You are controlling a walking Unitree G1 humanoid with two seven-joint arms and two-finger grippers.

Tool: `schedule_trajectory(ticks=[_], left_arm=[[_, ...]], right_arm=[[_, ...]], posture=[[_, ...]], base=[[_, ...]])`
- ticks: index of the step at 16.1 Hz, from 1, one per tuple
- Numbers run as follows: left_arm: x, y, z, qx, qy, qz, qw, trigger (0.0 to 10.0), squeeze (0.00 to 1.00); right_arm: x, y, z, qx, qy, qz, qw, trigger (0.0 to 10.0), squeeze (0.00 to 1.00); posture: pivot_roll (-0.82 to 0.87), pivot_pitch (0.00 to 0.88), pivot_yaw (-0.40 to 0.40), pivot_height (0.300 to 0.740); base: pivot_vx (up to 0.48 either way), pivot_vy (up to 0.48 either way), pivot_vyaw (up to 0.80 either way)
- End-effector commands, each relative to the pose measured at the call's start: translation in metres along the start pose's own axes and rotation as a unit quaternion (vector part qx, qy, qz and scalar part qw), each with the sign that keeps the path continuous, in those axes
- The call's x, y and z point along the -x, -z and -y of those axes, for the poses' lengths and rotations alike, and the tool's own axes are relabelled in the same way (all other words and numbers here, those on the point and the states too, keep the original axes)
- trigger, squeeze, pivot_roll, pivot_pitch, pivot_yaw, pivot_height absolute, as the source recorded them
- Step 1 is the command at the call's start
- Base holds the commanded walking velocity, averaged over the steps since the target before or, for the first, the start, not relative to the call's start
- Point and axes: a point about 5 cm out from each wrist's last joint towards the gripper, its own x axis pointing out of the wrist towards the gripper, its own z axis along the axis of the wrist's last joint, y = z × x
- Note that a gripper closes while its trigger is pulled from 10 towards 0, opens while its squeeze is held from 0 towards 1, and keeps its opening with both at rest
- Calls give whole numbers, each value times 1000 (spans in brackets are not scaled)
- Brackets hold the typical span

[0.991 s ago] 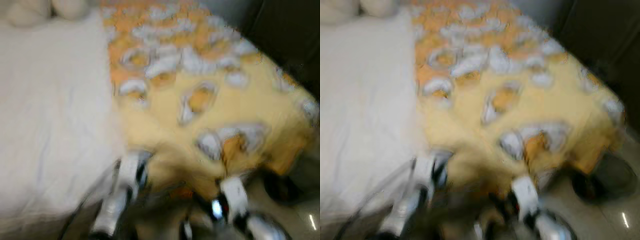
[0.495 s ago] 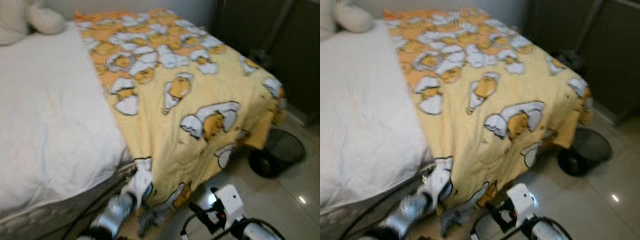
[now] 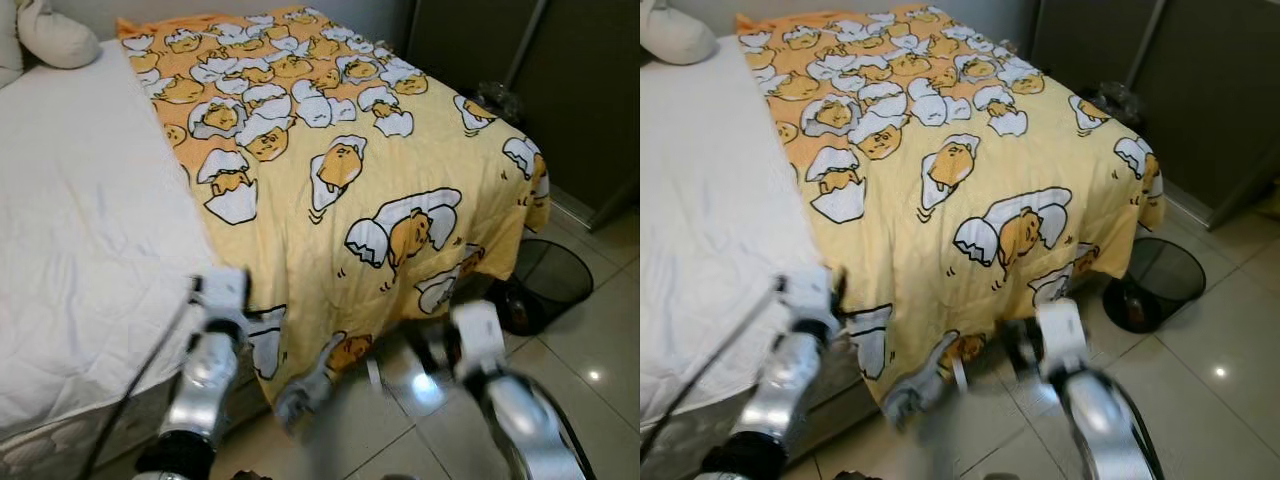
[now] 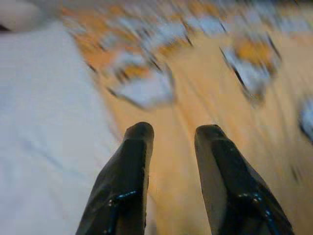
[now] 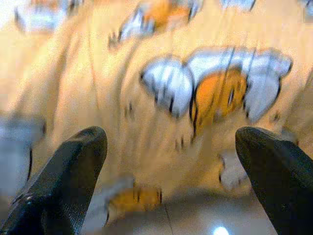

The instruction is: Clean up the room

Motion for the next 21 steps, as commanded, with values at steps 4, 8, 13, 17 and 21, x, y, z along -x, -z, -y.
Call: schedule_trajectory(ticks=[4,8,13,17,21], left_arm=[[-10,-57,-1,73,-14,88,993,10000,1000],[21,-33,-21,25,-41,35,998,10000,1000],[17,-32,-18,-23,-36,13,999,10000,0],[24,-23,-17,-9,-45,-23,999,10000,1000],[18,-21,-13,-3,-42,-34,999,10000,1000]], right_arm=[[-27,-45,20,-34,75,90,993,10000,0],[-26,-57,22,-10,80,104,991,10000,0],[-27,-46,16,-4,71,90,993,10000,0],[-21,-23,8,-8,69,60,996,10000,1000],[-18,-15,11,-8,77,52,996,10000,1000]], posture=[[-155,0,55,740],[-152,0,40,740],[-154,0,53,740],[-157,0,68,740],[-164,0,67,740]], base=[[0,0,0],[0,0,617],[0,-192,605],[0,-480,597],[0,-473,592]])
